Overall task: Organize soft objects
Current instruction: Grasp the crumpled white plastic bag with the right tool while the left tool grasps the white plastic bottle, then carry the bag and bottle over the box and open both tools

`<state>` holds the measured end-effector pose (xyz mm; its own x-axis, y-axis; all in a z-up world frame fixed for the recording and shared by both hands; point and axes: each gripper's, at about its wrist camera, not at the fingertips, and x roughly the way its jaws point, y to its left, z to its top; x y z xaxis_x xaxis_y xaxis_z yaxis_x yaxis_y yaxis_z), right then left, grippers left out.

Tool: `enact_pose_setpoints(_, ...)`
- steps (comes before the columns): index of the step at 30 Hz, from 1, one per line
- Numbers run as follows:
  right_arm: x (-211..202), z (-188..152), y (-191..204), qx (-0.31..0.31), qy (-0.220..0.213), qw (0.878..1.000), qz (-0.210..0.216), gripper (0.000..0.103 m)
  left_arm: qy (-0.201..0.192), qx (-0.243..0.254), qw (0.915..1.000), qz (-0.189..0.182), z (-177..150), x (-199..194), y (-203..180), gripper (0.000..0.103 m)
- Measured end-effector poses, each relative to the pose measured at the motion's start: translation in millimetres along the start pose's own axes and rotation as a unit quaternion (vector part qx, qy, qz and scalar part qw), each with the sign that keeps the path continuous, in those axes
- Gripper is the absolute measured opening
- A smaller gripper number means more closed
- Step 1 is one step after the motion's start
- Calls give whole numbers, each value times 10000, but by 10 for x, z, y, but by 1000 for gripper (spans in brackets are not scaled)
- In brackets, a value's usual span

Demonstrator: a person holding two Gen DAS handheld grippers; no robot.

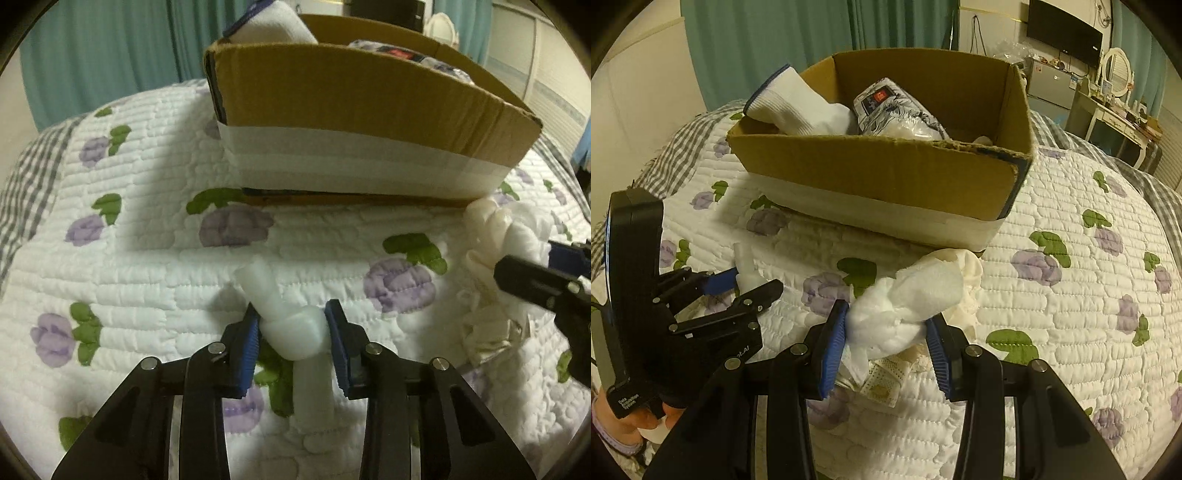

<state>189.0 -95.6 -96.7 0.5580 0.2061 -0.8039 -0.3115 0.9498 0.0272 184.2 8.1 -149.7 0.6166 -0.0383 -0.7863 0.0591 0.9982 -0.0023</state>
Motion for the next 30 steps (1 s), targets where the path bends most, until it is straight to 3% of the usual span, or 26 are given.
enact_pose_setpoints(8, -333, -115, 24, 143, -356, 9993, 30, 42, -343, 37, 9994, 0, -181, -547, -74, 33)
enact_pose_setpoints(13, -648, -181, 40, 313, -623, 9975, 105, 42, -889, 163, 9959, 89, -169, -1070, -120, 33)
enact_pose_setpoints(20, -1217, -49, 165, 211, -1209, 9923, 161, 42, -1574, 289, 9869, -198, 267, -1635, -100, 33)
enact_pose_setpoints(26, -1658, 386, 192, -59, -1739, 9846, 141, 41, -1957, 346, 9794, -345, 682, -1961, -97, 33)
enact_pose_setpoints(30, -1766, 787, 119, -177, -1977, 9800, 153, 41, -2115, 333, 9761, -377, 1020, -1920, -82, 33)
